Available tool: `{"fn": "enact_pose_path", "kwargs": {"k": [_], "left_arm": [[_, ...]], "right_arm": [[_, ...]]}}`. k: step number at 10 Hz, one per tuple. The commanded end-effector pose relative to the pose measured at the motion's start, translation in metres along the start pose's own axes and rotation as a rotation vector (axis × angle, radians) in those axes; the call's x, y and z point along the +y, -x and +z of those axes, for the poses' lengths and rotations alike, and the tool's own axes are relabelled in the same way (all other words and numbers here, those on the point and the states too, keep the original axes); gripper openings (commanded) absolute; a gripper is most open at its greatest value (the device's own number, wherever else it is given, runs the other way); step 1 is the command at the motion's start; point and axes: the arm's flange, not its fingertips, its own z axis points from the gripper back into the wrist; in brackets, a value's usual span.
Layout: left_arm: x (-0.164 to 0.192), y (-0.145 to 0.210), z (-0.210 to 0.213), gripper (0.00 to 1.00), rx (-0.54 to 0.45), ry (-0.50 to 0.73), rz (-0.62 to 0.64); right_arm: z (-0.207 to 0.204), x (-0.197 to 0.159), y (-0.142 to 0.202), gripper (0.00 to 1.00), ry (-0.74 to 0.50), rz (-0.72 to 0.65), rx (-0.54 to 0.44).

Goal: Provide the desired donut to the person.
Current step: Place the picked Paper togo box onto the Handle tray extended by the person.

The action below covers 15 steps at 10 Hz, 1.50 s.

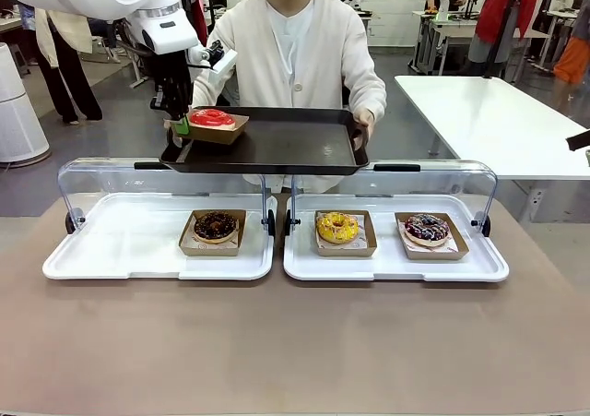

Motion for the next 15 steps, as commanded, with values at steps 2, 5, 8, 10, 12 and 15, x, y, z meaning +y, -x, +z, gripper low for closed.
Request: {"fn": "enact_pose_path", "kwargs": {"k": [2,5,8,10,12,15], "left_arm": [[0.0047,0.0013,-0.0033,0.01,-0.022,0.025,0.028],[0.0034,-0.0011,-0.0021,0.89,-0.037,0.033,0.002],[0.0060,-0.0014,0.0003,1.00,-0.041,0.044,-0.013],[0.0056,-0.0015,0.0018,1.00,-0.042,0.054,-0.010],[0.0062,-0.0013,0.0010,1.00,-0.045,0.067,-0.006],[0.0085,0.0008,0.0031,1.00,-0.059,0.090,-0.001]], "right_arm": [[-0.0007,0.0007,-0.0002,1.00,-0.003,0.001,-0.016],[-0.0007,0.0007,-0.0002,1.00,-0.003,0.001,-0.016],[-0.0007,0.0007,-0.0002,1.00,-0.003,0.001,-0.016],[-0.0007,0.0007,-0.0002,1.00,-0.003,0.001,-0.016],[-0.0007,0.0007,-0.0002,1.00,-0.003,0.001,-0.016],[-0.0007,0.0007,-0.0002,1.00,-0.003,0.001,-0.016]]}}
